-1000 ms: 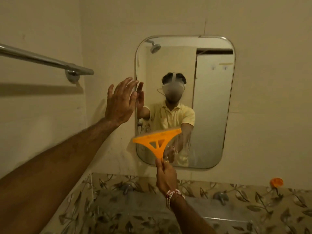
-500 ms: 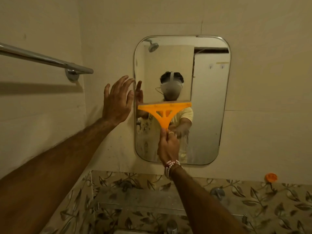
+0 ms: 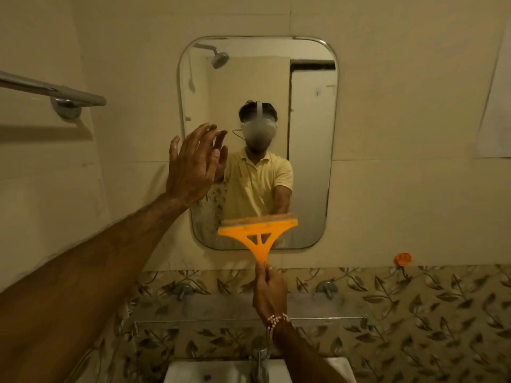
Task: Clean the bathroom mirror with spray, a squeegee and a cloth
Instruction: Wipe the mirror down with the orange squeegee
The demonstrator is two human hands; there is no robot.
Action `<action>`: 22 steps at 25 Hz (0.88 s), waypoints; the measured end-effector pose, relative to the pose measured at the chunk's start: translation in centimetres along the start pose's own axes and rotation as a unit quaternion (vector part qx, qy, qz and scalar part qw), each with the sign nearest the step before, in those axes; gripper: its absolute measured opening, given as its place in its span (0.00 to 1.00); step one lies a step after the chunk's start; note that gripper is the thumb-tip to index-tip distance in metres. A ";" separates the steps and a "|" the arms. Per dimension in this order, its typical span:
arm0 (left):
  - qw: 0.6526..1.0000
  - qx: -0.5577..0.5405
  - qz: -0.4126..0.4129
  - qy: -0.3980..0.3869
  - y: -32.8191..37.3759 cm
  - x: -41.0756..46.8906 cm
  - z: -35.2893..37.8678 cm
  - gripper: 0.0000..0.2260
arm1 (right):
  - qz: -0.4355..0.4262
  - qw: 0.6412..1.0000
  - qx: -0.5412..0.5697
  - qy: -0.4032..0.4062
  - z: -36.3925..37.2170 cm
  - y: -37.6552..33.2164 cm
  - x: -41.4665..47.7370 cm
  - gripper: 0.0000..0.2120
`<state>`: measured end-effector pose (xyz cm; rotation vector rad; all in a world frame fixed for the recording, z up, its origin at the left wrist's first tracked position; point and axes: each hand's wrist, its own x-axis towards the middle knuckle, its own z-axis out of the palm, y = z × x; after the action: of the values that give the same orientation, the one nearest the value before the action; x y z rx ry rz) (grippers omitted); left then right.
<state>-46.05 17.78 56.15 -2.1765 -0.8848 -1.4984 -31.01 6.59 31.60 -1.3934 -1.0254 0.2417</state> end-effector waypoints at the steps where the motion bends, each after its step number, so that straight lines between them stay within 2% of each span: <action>1: 1.000 -0.007 0.004 0.004 0.6 0.3 0.3 0.19 | -0.015 1.000 0.012 0.013 -1.1 -1.4 1.2 0.26; 4: 1.000 -0.021 0.009 0.015 1.9 1.1 0.8 0.19 | -0.062 0.994 0.014 0.085 -4.6 -6.3 6.0 0.26; 6: 0.999 -0.028 0.011 0.017 2.6 1.1 1.2 0.19 | -0.043 0.992 0.033 0.112 -7.0 -8.6 8.9 0.25; 8: 0.999 -0.032 0.019 0.017 3.1 0.8 1.7 0.19 | -0.017 0.994 0.049 0.097 -8.5 -8.7 9.9 0.21; 15: 0.999 -0.035 0.016 -0.010 3.8 -0.7 3.3 0.20 | 0.084 0.995 0.018 0.048 -8.2 0.8 3.4 0.26; 19: 0.999 -0.031 0.016 -0.020 3.8 -1.6 3.8 0.20 | 0.115 0.993 -0.016 0.028 -7.9 4.4 -0.2 0.23; 22: 0.999 -0.021 0.011 -0.023 3.0 -2.0 3.3 0.20 | 0.079 0.996 -0.039 0.034 -7.1 4.0 -0.9 0.27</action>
<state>-42.25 16.96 53.29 -2.2506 -0.8495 -1.4759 -24.86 2.02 28.76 -1.5455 -0.8783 0.2715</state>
